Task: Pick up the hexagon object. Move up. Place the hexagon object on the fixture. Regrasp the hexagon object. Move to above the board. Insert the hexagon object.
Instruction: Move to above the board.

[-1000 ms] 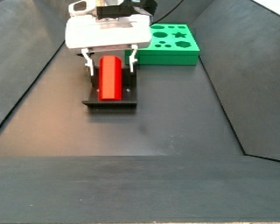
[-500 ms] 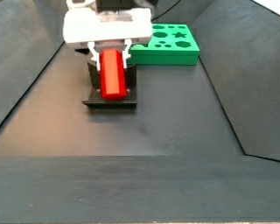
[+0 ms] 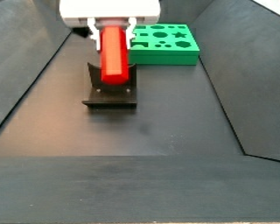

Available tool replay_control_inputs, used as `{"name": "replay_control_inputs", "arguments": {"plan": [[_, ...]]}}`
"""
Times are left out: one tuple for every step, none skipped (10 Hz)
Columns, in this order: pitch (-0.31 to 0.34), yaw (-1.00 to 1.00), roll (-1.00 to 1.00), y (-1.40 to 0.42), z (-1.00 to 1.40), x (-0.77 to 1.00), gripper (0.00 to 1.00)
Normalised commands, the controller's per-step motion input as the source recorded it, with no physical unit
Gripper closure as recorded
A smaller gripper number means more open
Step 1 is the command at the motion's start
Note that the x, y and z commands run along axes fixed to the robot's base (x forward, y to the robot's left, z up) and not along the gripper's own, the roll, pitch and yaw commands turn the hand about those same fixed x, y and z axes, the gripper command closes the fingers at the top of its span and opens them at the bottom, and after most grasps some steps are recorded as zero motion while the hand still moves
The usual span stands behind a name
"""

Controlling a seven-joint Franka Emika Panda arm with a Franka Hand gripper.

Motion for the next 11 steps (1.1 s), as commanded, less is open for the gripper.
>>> {"name": "replay_control_inputs", "arguments": {"plan": [[-0.092,-0.17,-0.13,0.16,1.00,-0.18,1.00],[-0.054,-0.17,-0.14,0.15,1.00,-0.17,1.00],[-0.029,-0.16,-0.14,0.15,1.00,-0.17,1.00],[-0.008,-0.15,-0.14,0.14,1.00,-0.17,1.00],[0.008,-0.12,-0.14,0.13,1.00,-0.17,1.00],[0.012,-0.10,-0.14,0.13,1.00,-0.17,1.00],[0.014,-0.08,-0.14,0.12,1.00,-0.17,1.00],[0.008,-0.06,-0.14,0.12,1.00,-0.17,1.00],[0.001,-0.05,-0.13,0.11,1.00,-0.17,1.00],[-0.006,-0.04,-0.13,0.10,1.00,-0.17,1.00],[-0.010,-0.04,-0.12,0.10,1.00,-0.17,1.00]]}}
